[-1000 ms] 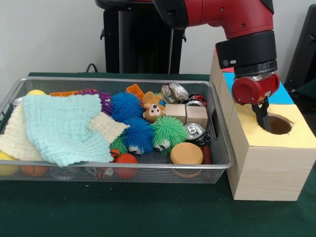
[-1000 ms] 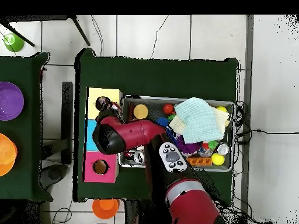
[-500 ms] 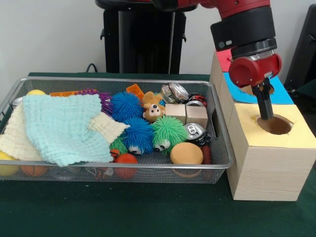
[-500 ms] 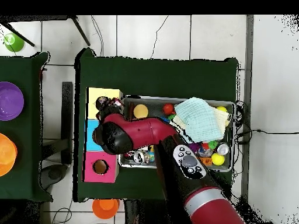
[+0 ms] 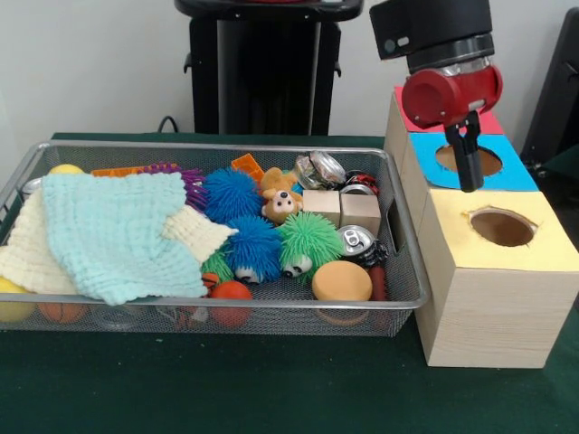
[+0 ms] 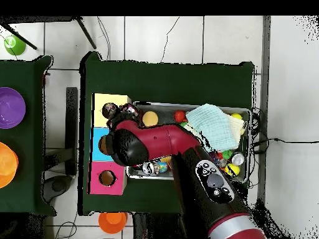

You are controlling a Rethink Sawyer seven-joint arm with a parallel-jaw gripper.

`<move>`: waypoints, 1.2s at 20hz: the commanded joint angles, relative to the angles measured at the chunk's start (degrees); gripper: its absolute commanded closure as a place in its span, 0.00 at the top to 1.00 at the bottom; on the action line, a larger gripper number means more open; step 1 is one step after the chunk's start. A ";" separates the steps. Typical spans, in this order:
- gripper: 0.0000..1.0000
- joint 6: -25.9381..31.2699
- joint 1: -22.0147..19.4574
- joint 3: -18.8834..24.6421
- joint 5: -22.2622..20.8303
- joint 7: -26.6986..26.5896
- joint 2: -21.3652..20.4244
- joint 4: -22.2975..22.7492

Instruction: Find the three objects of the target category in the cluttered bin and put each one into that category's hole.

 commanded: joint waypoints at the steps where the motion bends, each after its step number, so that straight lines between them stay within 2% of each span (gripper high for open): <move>1: 0.00 14.09 -3.88 2.19 -0.89 -0.44 -2.85 2.86; 8: 0.00 20.71 -10.06 4.25 -3.05 -6.20 -3.15 1.60; 14: 0.00 24.59 -16.22 8.21 -4.01 -10.65 -2.99 1.06; 20: 0.00 29.75 -22.57 12.60 -5.01 -16.32 -0.35 -1.32; 24: 0.00 33.91 -24.56 12.82 -8.37 -20.15 3.32 -5.57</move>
